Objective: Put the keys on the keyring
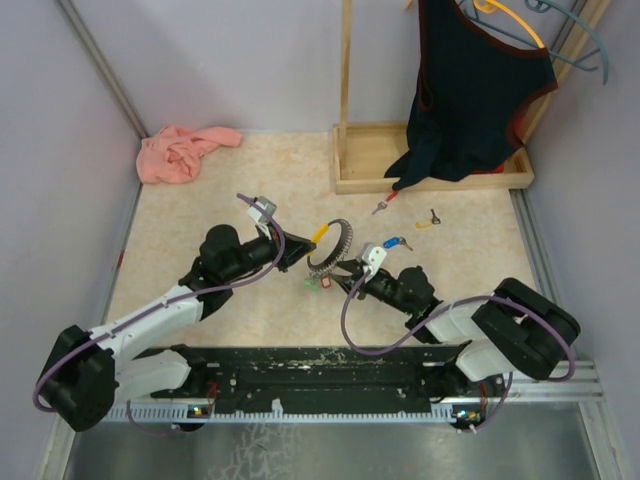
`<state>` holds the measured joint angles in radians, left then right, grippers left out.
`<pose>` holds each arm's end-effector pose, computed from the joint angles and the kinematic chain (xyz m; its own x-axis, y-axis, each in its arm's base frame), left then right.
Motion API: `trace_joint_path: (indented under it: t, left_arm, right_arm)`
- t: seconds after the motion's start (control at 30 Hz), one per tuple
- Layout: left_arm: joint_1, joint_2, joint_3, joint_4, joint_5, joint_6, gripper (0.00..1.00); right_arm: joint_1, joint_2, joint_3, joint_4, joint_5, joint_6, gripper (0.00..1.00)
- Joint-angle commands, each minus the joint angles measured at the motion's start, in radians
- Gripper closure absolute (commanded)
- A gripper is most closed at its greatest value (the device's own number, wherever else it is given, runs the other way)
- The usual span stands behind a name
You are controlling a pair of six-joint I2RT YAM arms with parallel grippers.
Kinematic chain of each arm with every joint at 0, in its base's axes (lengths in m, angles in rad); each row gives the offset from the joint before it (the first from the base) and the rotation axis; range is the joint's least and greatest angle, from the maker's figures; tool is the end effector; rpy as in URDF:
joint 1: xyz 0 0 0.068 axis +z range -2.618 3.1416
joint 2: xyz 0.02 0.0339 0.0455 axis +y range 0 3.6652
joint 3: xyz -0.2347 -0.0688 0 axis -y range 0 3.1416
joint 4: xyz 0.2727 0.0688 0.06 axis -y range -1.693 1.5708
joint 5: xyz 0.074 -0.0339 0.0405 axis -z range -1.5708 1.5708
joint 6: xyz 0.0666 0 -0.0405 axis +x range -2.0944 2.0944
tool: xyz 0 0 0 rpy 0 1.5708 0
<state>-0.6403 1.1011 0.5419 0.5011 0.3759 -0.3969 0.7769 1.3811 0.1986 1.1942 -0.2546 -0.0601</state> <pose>0.2360 -0.2063 0.2211 -0.3714 -0.1717 -0.9125 0.7656 0.4994 -0.4056 0.1829 0.2033 0.1159 0.0599 -0.0227 -0.9979 -0.8560 0.5131 -0.0630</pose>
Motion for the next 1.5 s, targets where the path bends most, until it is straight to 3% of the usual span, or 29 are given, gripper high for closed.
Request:
trace_joint_path:
  t: [0.0,0.2,0.6,1.47]
  left_arm:
    - [-0.01,-0.016,0.023,0.072,-0.004,-0.014,0.99]
    - [-0.016,-0.017,0.019,0.07,-0.012,-0.015,0.99]
    - [-0.021,-0.017,0.024,0.052,-0.021,-0.013,0.99]
    - [-0.025,-0.049,0.07,-0.061,-0.055,0.078,0.99]
  right_arm:
    - [0.012,0.017,0.039,0.113,0.015,0.016,0.64]
    - [0.012,0.024,0.032,0.153,0.051,0.025,0.64]
    - [0.012,0.023,0.041,0.15,0.04,0.018,0.76]
    - [0.012,-0.014,0.06,-0.053,-0.043,-0.161,0.7]
